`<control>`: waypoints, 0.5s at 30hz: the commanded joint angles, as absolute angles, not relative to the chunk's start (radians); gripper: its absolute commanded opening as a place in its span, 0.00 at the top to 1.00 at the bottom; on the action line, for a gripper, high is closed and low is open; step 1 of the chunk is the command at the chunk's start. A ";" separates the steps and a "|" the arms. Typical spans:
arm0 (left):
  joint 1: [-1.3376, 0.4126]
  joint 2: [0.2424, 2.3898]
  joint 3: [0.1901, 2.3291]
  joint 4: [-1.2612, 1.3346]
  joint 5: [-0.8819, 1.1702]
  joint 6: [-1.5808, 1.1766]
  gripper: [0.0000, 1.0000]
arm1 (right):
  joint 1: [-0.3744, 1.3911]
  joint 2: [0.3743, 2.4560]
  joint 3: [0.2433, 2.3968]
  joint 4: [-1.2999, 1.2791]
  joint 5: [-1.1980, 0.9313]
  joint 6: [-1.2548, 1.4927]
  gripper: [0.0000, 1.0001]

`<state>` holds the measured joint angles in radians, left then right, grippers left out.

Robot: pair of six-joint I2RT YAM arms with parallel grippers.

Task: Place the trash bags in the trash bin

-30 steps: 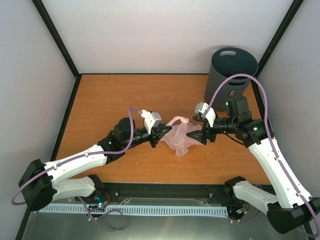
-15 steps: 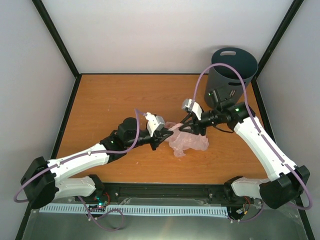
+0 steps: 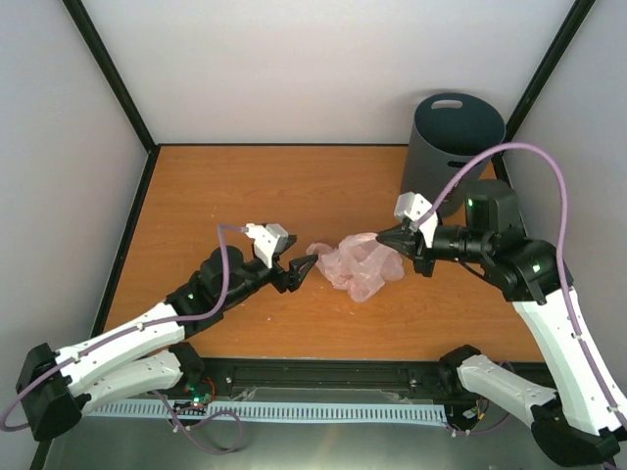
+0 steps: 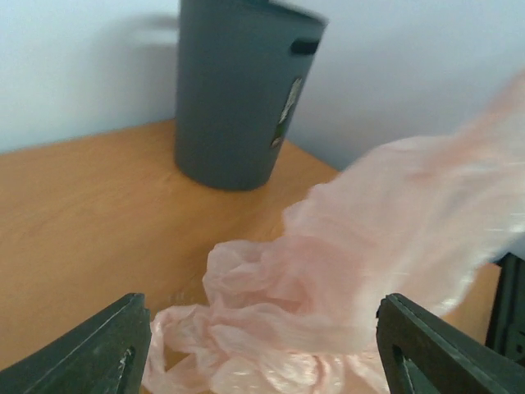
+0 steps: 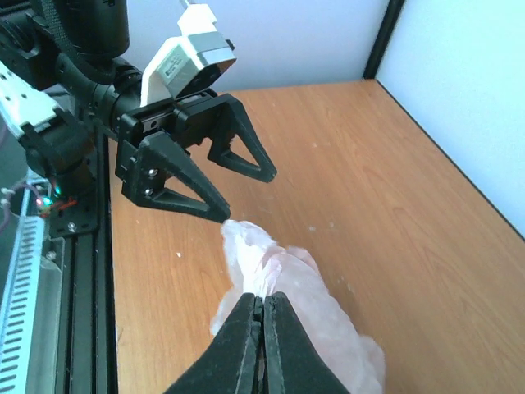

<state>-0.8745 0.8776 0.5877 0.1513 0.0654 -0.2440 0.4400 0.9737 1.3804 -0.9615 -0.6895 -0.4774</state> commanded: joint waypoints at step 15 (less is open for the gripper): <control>-0.869 1.300 0.396 0.529 0.181 -0.702 0.23 | 0.403 0.714 1.108 -1.048 -0.358 -0.448 0.97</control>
<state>-0.8707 1.2510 0.4129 0.3771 0.1463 -0.5797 0.4118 0.7303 1.1225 -1.0264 -0.4137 -0.4549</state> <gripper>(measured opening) 0.777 0.030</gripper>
